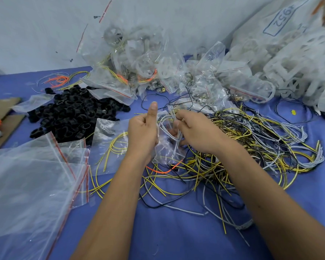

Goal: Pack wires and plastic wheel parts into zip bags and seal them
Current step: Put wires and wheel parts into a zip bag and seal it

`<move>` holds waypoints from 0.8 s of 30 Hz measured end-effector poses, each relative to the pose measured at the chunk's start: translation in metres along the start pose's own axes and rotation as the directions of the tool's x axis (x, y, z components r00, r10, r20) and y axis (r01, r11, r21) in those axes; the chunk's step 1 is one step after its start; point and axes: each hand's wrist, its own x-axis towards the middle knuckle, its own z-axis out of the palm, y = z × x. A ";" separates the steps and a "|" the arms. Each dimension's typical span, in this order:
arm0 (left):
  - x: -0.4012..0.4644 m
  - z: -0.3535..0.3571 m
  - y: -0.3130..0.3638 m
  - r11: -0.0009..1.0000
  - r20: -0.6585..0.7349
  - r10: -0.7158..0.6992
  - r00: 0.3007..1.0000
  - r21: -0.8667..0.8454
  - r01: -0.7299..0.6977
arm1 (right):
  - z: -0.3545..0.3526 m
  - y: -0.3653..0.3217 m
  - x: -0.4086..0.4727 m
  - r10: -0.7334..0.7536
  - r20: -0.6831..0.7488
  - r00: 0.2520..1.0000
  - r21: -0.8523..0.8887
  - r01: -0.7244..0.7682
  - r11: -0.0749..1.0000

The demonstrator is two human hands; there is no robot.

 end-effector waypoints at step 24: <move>-0.015 0.013 0.015 0.782 0.086 0.460 0.884 0.432 -0.449 | 0.014 -0.013 0.024 0.273 -0.037 0.961 0.604 -0.197 0.773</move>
